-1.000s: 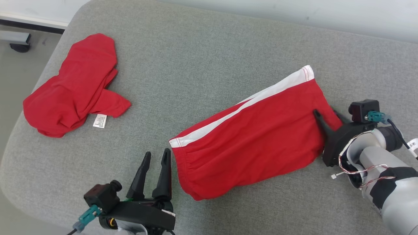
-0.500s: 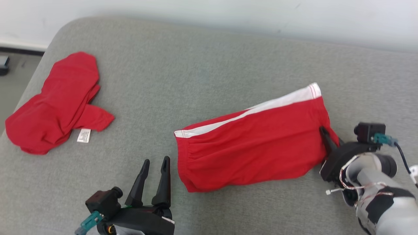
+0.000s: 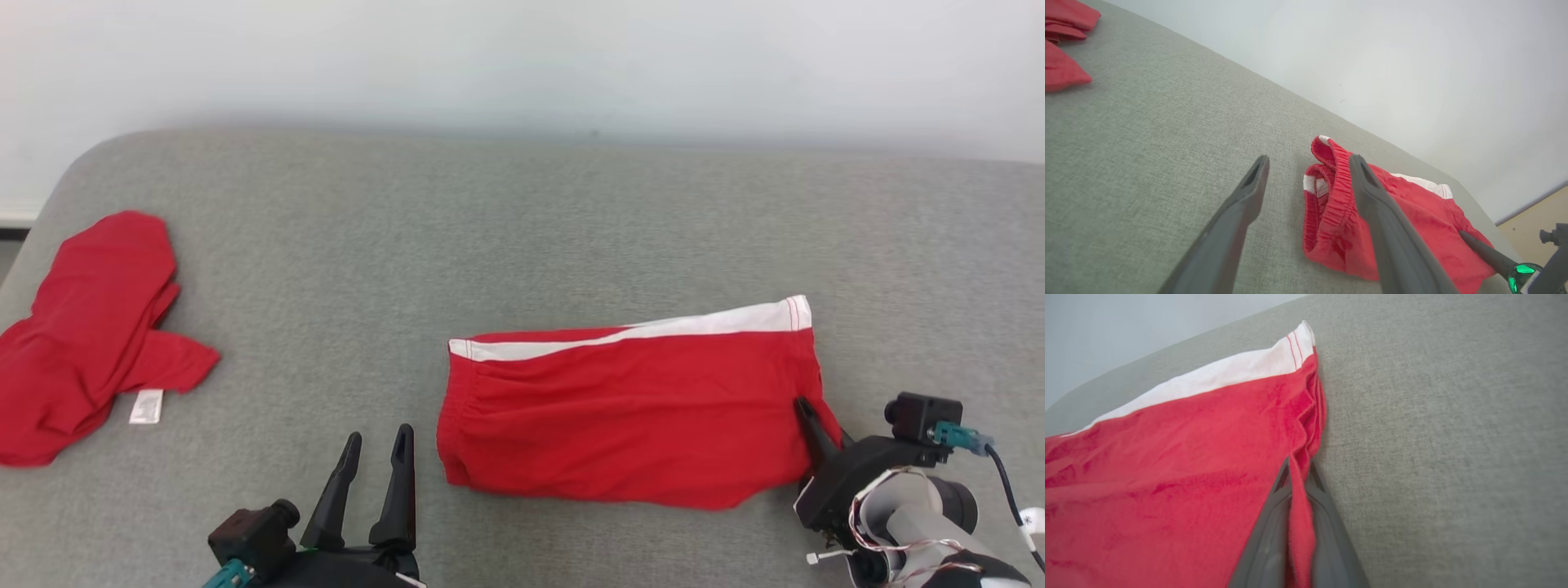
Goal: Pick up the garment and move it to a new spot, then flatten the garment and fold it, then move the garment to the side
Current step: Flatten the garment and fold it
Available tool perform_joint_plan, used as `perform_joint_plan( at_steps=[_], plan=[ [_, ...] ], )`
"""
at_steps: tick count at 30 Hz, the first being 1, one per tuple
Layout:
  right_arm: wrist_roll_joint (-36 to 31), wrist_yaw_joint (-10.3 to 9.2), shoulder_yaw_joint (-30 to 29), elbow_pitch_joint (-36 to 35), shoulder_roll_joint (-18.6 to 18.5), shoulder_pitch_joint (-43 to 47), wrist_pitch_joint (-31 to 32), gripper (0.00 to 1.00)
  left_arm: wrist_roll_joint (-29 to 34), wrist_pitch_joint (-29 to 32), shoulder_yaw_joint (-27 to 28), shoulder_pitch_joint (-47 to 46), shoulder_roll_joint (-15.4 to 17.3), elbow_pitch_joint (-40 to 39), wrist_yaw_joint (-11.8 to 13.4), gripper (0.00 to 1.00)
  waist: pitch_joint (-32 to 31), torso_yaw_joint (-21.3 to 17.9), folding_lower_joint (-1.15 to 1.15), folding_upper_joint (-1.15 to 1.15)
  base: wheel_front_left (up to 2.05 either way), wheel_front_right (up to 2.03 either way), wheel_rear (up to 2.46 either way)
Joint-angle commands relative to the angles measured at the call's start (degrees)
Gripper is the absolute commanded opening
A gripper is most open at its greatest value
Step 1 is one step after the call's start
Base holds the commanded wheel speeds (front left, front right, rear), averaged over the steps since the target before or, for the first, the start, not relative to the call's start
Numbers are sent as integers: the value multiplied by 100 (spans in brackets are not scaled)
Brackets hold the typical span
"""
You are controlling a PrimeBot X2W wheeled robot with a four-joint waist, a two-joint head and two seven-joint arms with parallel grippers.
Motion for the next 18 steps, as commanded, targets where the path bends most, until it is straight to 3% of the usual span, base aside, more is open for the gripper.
perform_joint_plan(
  at_steps=[1, 11, 18],
  plan=[
    [-58, -15, -39, -3, 11, 85, 3, 0, 26, -17, 12, 37, 12, 14, 10, 100, -106, -132, 0, 0, 0, 0, 0],
    [-541, -15, -589, -188, 133, 307, 2, 0, 89, -16, 91, 61, 12, -28, 10, 100, -124, -128, 0, 0, 0, 0, 0],
    [-1185, -14, -912, -1032, 234, 391, 1, 0, 86, -16, 156, 157, 12, -9, 10, 100, -177, -160, 0, 0, 0, 0, 0]
  ],
)
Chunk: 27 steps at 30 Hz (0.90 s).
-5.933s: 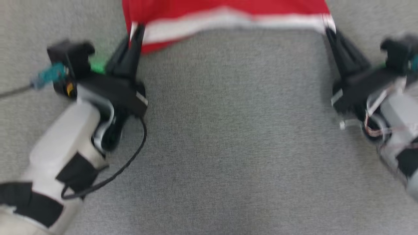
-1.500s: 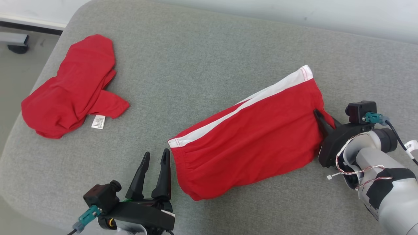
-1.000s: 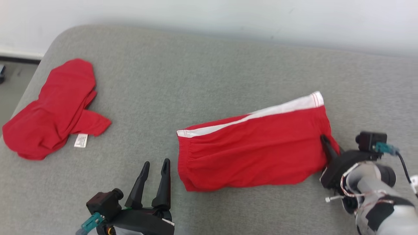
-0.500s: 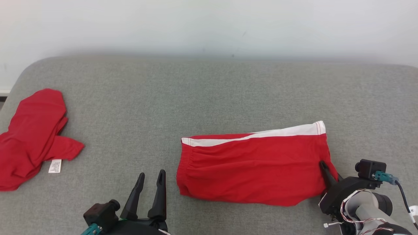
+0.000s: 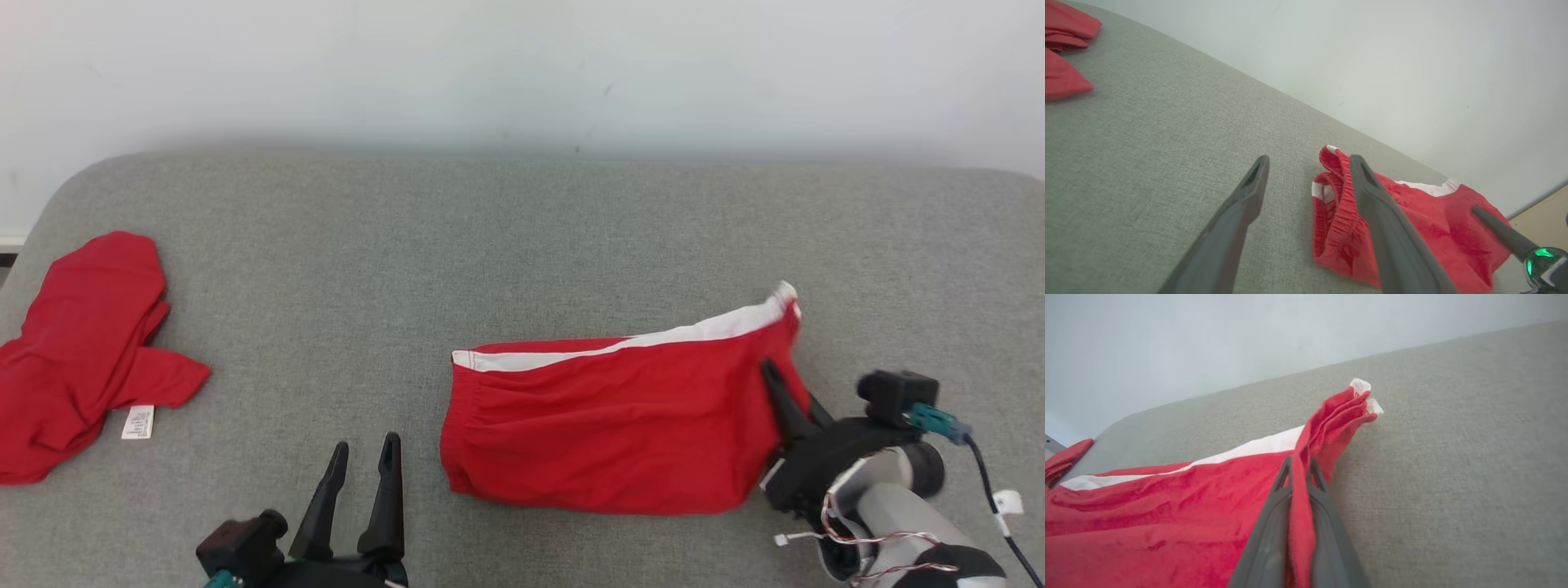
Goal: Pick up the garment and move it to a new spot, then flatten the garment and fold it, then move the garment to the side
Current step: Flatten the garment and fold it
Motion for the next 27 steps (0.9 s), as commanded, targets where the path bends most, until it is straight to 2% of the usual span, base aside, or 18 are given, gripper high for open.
perform_joint_plan(
  at_steps=[1, 5, 14, 18, 20, 25, 27],
  plan=[
    [-217, -13, -20, -280, 56, 130, 1, 0, 26, -17, 23, 99, 12, 17, 10, 100, -45, -30, 0, 0, 0, 0, 0],
    [-516, -13, 199, -921, 184, 207, 1, 0, 14, -17, 10, 189, 12, 54, 10, 100, -129, -48, 0, 0, 0, 0, 0],
    [-532, -13, 1466, -1991, 624, 251, 307, 0, -25, -17, -154, 190, 12, 128, 10, 100, -244, 166, 0, 0, 0, 0, 0],
    [-616, -13, 1921, -1884, 967, 11, 365, 0, 56, -17, -212, 149, 12, 170, 10, 100, -215, 365, 0, 0, 0, 0, 0],
    [-559, -13, 1964, -1791, 1077, -7, 348, 0, 55, -17, -250, 124, 12, 182, 10, 100, -201, 428, 0, 0, 0, 0, 0],
    [-595, -13, 2142, -1074, 1408, -271, 228, 0, 41, -17, -356, 41, 12, 228, 10, 100, -143, 665, 0, 0, 0, 0, 0],
    [-563, -13, 2081, -790, 1534, -328, 150, 85, 42, -17, -369, 40, 12, 237, 10, 100, -117, 707, 0, 0, 0, 0, 0]
  ],
)
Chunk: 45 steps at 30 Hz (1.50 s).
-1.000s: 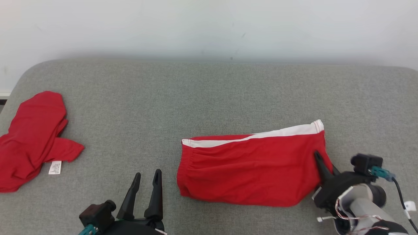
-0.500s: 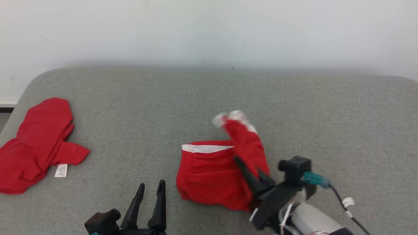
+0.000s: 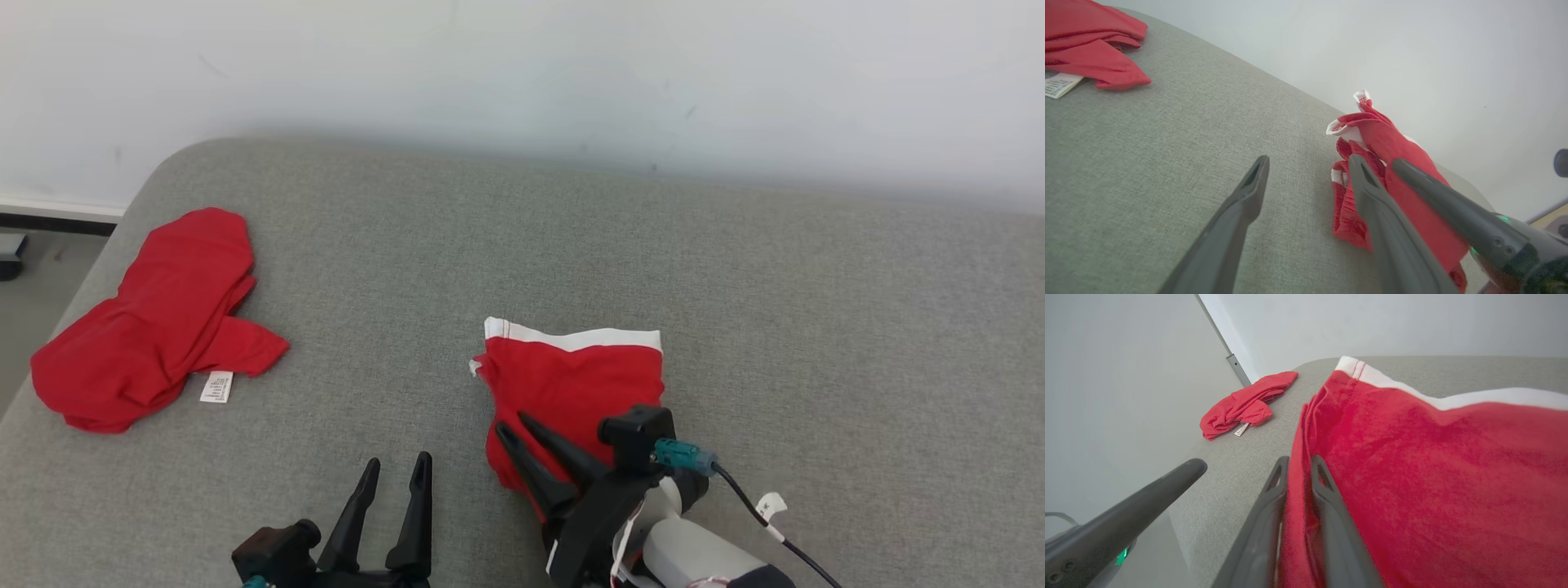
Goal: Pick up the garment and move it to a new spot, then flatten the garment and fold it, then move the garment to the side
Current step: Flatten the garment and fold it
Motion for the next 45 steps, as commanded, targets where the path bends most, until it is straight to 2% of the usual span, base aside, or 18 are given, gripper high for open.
perform_joint_plan(
  at_steps=[1, 5, 6, 7, 14, 18, 22, 26, 30, 35, 45],
  plan=[
    [0, -13, -55, 85, 79, -89, -73, 100, 22, -17, -1, -27, 10, 15, 10, 100, 53, 76, 0, 0, 0, 0, 0],
    [7, -13, -396, 181, 117, -143, -182, 100, 78, -17, 148, 13, 10, -4, 10, 100, 60, -22, 0, 0, 0, 0, 0],
    [4, -13, -666, 49, 107, -141, -185, 100, 103, -18, 207, 33, 10, -9, 10, 100, 53, -72, 0, 0, 0, 0, 0],
    [-307, -13, -1204, -209, -19, -26, -186, 100, 192, -17, 343, 51, 10, -38, 10, 100, 43, -183, 0, 0, 0, 0, 0],
    [-1927, -13, -3284, -1017, -209, 927, -187, 100, 665, -18, 989, 139, 10, -198, 10, 100, -29, -572, 0, 0, 0, 0, 0],
    [-2611, -13, -4154, -1306, -111, 1513, -187, 100, 1003, -17, 1406, 220, 7, -270, 10, 100, -39, -733, 0, 0, 0, 0, 0],
    [-3034, -13, -4745, -1510, 16, 1998, -187, 100, 1182, -18, 1654, 262, 9, -313, 11, 100, -41, -830, 0, 0, 0, 0, 0],
    [-3379, -13, -5012, -1717, 112, 2306, -188, 100, 1378, -18, 1787, 361, 8, -339, 51, 100, -94, -910, 0, 0, 0, 0, 0],
    [-3583, -13, -5099, -1876, 187, 2615, -188, 100, 1580, -18, 1936, 484, 4, -374, 228, 100, -234, -982, 0, 0, 0, 0, 0],
    [-3770, -13, -5179, -2042, 228, 2818, -188, 100, 1697, -18, 2011, 652, 8, -406, 255, 100, -384, -1048, 0, 0, 0, 0, 0],
    [-3626, -13, -5098, -2200, 231, 2937, -188, 100, 1958, -18, 2084, 836, 9, -427, 291, 100, -571, -1177, 0, 0, 0, 0, 0]
  ],
)
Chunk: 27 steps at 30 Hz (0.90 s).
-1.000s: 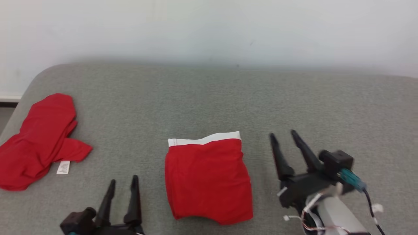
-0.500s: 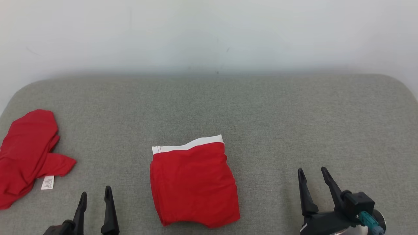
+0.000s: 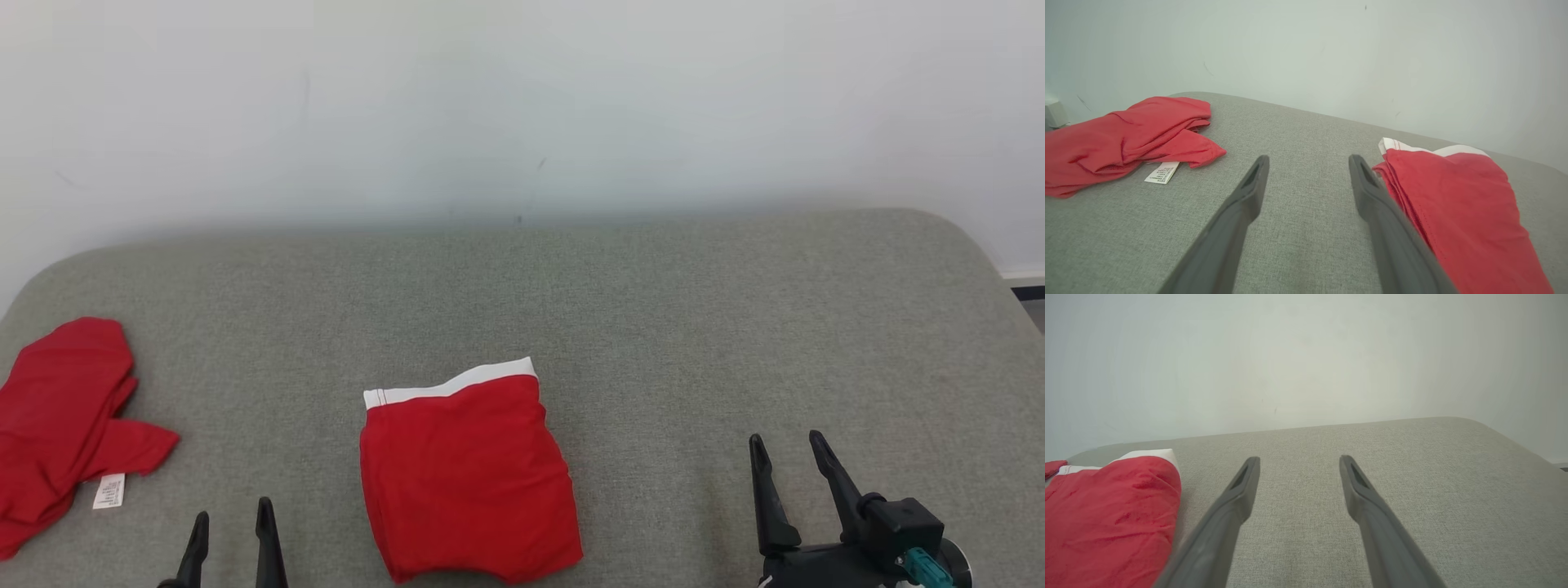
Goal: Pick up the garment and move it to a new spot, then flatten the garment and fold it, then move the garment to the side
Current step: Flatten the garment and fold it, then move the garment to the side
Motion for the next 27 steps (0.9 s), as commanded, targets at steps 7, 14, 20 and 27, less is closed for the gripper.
perform_joint_plan(
  at_steps=[7, 14, 20, 27],
  plan=[
    [-118, -13, 182, -82, 15, 73, -24, 100, 233, -18, -58, 117, 2, -5, 78, 100, -65, -50, 0, 0, 0, 0, 0],
    [-94, -13, 272, -7, 14, 12, -24, 100, 329, -18, -115, 143, 2, 32, 101, 100, -74, -33, 0, 0, 0, 0, 0],
    [-78, -13, 340, 61, 15, -21, -24, 100, 369, -18, -149, 91, 3, 43, 83, 100, -25, 18, 0, 0, 0, 0, 0],
    [44, -13, 745, 157, 14, -202, -25, 100, 350, -18, -392, 1, 2, 50, 41, 100, 186, 308, 0, 0, 0, 0, 0]
  ],
)
